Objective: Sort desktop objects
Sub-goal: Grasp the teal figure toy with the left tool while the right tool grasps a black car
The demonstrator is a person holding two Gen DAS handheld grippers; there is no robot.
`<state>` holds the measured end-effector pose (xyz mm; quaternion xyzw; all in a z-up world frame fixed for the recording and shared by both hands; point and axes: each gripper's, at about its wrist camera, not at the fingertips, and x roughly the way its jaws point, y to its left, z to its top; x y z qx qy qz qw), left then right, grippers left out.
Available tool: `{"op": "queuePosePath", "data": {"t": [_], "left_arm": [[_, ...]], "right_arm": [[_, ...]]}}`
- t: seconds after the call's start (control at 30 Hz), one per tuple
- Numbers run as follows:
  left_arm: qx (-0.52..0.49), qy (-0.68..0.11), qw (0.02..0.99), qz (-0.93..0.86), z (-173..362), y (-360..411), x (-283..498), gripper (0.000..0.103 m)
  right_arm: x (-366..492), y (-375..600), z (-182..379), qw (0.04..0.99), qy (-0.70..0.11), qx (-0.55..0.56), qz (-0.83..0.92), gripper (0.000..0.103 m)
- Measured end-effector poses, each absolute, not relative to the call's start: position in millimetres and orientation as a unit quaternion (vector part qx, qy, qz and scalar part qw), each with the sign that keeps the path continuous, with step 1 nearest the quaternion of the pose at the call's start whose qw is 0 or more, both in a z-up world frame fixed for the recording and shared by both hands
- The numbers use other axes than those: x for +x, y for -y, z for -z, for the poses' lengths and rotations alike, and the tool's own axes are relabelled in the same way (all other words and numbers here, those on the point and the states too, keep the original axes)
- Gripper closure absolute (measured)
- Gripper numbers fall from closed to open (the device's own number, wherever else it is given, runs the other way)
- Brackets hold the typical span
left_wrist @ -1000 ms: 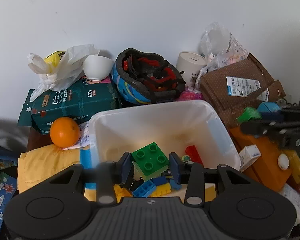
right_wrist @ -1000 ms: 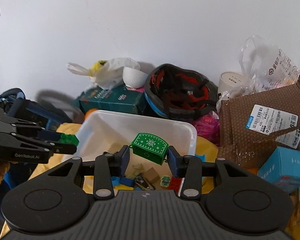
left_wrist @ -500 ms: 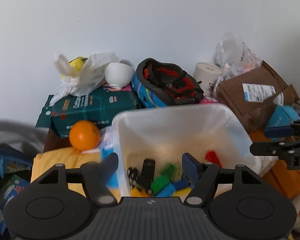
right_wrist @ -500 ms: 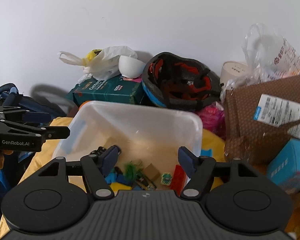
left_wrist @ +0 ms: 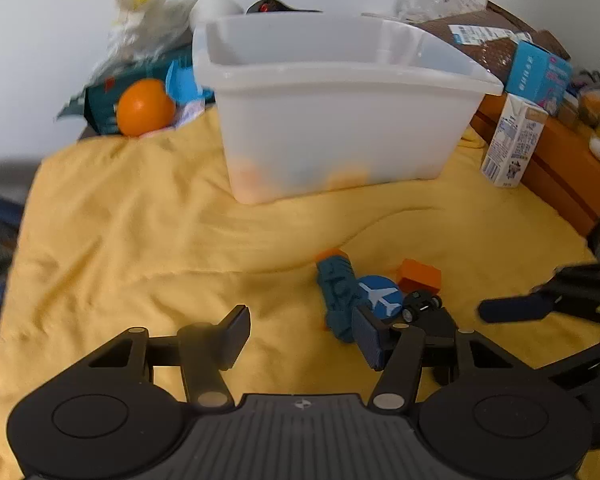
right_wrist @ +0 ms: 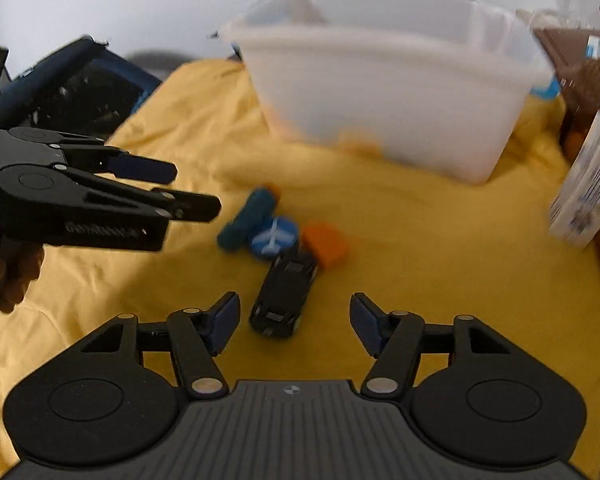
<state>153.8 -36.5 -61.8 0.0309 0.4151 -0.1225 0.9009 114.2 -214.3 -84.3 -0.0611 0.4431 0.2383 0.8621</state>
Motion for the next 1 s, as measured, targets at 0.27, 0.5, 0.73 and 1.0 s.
{"op": "queuePosePath", "data": {"t": [0.27, 0.5, 0.73, 1.0], "left_arm": [[0.028, -0.422, 0.893, 0.154, 73, 61, 169, 0.044], [0.011, -0.431, 0.890, 0.150, 78, 62, 179, 0.076], [0.012, -0.420, 0.892, 0.167, 65, 55, 165, 0.076], [-0.014, -0.372, 0.914, 0.163, 5, 36, 160, 0.076]], "right_arm": [[126, 212, 106, 0.866, -0.437, -0.054, -0.238, 0.070], [115, 251, 104, 0.874, -0.437, -0.050, -0.208, 0.070], [109, 273, 101, 0.877, -0.438, -0.031, -0.196, 0.070], [112, 275, 60, 0.898, -0.388, -0.013, -0.208, 0.070]]}}
